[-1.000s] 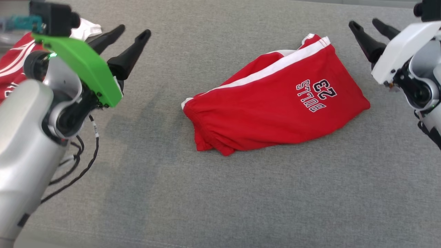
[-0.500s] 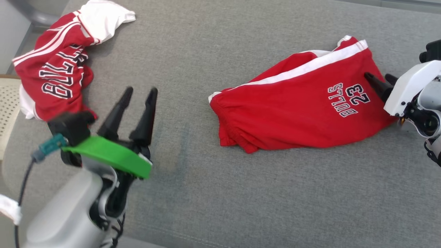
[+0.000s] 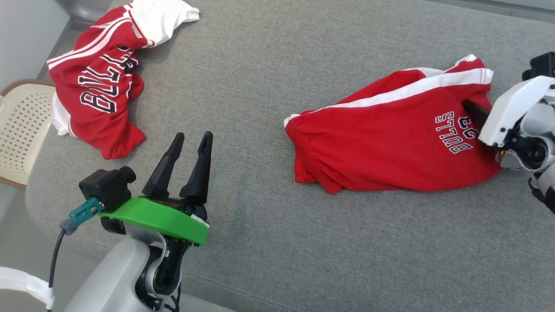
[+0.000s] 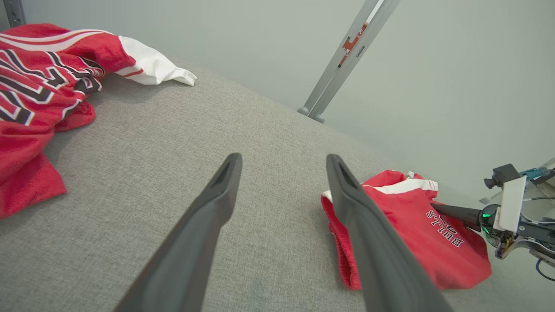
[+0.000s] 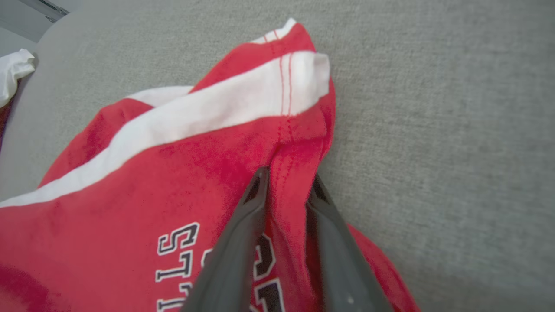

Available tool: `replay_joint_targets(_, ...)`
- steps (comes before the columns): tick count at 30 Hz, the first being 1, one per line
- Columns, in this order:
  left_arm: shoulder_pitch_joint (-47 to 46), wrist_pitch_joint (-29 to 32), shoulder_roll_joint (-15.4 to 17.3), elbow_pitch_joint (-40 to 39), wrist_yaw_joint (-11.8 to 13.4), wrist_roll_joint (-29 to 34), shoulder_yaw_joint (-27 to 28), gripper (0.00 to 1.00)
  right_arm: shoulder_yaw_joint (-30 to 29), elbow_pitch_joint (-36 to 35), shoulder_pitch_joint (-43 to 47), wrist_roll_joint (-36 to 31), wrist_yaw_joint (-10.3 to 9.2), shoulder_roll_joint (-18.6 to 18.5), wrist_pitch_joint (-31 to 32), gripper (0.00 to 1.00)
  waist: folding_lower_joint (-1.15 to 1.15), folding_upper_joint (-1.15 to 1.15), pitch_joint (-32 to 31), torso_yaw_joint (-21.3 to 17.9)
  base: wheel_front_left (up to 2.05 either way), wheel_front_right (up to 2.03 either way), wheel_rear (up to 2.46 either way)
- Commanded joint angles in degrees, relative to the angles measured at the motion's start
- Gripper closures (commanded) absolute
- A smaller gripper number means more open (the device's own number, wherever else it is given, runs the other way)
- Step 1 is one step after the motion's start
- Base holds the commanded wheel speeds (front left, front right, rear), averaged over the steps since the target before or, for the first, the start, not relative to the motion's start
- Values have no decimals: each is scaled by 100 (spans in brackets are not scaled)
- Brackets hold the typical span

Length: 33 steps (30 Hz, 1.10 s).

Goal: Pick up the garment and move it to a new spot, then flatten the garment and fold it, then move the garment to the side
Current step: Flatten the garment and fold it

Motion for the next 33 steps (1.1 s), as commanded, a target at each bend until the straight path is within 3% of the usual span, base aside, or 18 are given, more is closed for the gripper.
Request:
replay_joint_targets(1,146,-15,-53,3,-32,100,99,0,87,-49,148,61,4,71,-14,100,0,0,-91,-64,0,0,0)
replay_joint_targets(6,418,-16,-230,24,-75,426,414,0,95,-218,215,276,3,-62,-186,100,0,0,-366,-368,0,0,0)
replay_joint_targets(18,864,-10,-258,36,-38,709,630,0,302,-434,577,549,2,-524,137,100,0,0,-1024,-1395,0,0,0)
replay_joint_targets(25,1051,-11,-183,-17,111,973,700,0,268,-573,944,623,2,-780,-251,100,0,0,-1301,-1889,0,0,0)
replay_joint_targets(33,1267,-10,-186,-51,284,1554,924,0,304,-835,1037,426,3,-689,-1045,100,0,0,-1455,-2086,0,0,0)
